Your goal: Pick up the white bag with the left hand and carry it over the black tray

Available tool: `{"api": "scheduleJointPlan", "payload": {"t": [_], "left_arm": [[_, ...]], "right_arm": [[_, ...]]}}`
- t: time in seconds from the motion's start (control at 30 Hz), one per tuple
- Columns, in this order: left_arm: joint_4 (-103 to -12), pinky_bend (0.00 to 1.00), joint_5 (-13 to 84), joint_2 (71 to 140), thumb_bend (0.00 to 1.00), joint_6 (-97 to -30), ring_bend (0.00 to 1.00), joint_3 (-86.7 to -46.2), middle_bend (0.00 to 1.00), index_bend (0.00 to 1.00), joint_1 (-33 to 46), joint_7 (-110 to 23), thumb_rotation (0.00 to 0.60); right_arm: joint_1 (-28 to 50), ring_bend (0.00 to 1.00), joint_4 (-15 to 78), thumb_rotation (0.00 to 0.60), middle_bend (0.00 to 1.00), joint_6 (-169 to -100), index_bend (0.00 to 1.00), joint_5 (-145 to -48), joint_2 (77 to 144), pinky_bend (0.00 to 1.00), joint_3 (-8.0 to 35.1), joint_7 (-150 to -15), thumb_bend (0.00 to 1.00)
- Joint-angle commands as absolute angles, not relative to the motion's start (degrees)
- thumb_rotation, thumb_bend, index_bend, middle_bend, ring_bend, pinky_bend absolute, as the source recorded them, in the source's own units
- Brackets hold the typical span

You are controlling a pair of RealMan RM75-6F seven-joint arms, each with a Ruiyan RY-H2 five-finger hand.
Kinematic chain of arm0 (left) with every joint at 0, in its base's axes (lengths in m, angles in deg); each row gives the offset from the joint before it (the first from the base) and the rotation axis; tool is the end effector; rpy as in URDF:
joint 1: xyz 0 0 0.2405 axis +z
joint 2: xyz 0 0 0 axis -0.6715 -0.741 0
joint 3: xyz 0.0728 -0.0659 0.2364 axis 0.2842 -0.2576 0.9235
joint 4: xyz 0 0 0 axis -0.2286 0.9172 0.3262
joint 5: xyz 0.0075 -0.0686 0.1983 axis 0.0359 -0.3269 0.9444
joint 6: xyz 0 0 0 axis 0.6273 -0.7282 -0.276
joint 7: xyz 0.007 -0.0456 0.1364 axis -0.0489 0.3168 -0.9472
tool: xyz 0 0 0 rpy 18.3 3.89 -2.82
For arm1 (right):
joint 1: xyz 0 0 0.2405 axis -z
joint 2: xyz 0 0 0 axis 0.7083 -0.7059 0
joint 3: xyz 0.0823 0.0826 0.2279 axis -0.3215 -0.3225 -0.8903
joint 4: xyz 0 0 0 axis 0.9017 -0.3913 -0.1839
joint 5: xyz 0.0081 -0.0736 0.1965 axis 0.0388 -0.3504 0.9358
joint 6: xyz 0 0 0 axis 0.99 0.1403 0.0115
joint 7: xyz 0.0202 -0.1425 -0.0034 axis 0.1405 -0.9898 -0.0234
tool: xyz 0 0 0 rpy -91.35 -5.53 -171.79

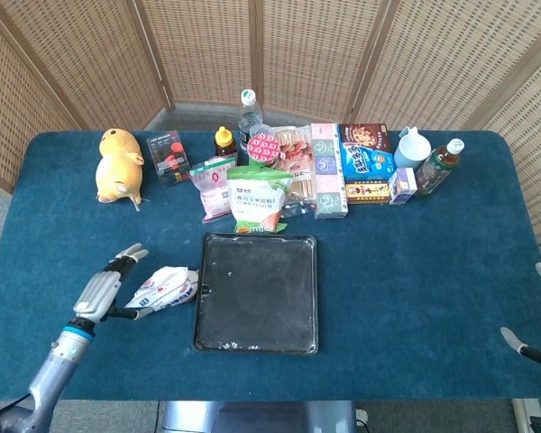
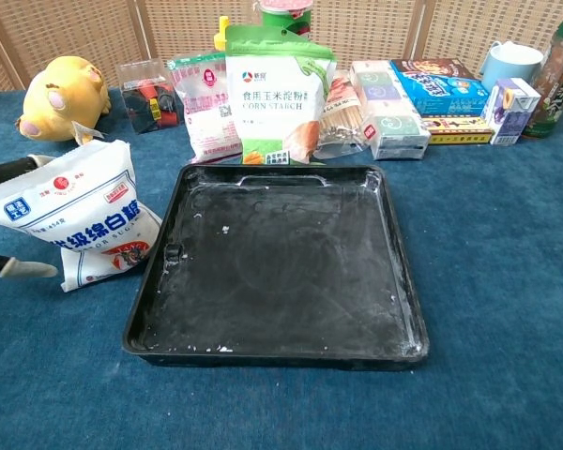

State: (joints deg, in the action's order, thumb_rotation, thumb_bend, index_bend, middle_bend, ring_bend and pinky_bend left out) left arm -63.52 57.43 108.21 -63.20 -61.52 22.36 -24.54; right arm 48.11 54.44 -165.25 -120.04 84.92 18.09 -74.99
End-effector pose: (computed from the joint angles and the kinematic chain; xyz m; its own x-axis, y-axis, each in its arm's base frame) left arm -0.2755 0.2519 0.0097 0.0048 0.3392 0.9407 0.9946 -0.0988 0.0305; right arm -0.3075 -0.1463 0.2129 0.2809 0.1673 0.9450 -0.9596 0.0669 0.2734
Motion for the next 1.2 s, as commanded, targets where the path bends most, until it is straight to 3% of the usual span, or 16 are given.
{"api": "scheduleJointPlan", "payload": {"t": [0.03, 0.37, 0.47, 0.53, 0.6, 0.83, 1.2], "left_arm": [[-63.0, 0.12, 55.6, 110.2, 0.02, -61.8, 0.0, -62.5, 0.0, 0.06, 21.5, -23.9, 0.6], [-62.3, 0.21, 53.3, 114.3, 0.12, -60.6, 0.01, -62.8, 0.01, 0.08, 20.9, -25.0, 0.6], [-62.3, 0.34, 52.6, 115.8, 0.2, -61.7, 0.12, -63.3, 0.15, 0.25, 21.2, -26.0, 0.6], [-61.6, 0.44, 51.9, 117.4, 0.24, -63.5, 0.28, -64.1, 0.33, 0.46, 21.6, -27.9, 0.6], [-60.9, 0.5, 50.2, 119.5, 0.28, -65.7, 0.38, -65.4, 0.44, 0.57, 22.1, -31.2, 0.6], [-59.7, 0.62, 49.6, 121.9, 0.44, -69.2, 0.6, -66.7, 0.68, 0.81, 22.6, -34.0, 0.6], [-61.3, 0.64, 57.8, 117.9, 0.51, -72.3, 0.64, -64.8, 0.72, 0.85, 21.4, -31.2, 0.6]], "right_arm": [[48.2, 0.03, 54.3, 0.6, 0.0, -165.3, 0.02, -119.8, 84.8, 0.0, 17.9, -74.6, 0.0], [48.1, 0.03, 54.3, 0.6, 0.0, -165.1, 0.02, -120.1, 84.9, 0.0, 18.1, -74.6, 0.0], [48.1, 0.03, 54.4, 0.6, 0.0, -165.0, 0.02, -120.2, 84.9, 0.0, 18.2, -74.5, 0.0], [48.1, 0.03, 54.3, 0.6, 0.0, -165.0, 0.02, -120.2, 84.8, 0.0, 18.2, -74.3, 0.0], [48.0, 0.03, 54.4, 0.6, 0.0, -165.0, 0.02, -120.4, 84.7, 0.0, 18.2, -74.0, 0.0], [48.1, 0.03, 54.3, 0.6, 0.0, -165.0, 0.02, -120.4, 84.6, 0.0, 18.3, -73.5, 0.0], [48.1, 0.03, 54.5, 0.6, 0.0, -165.0, 0.02, -120.5, 84.7, 0.0, 18.3, -73.8, 0.0]]}}
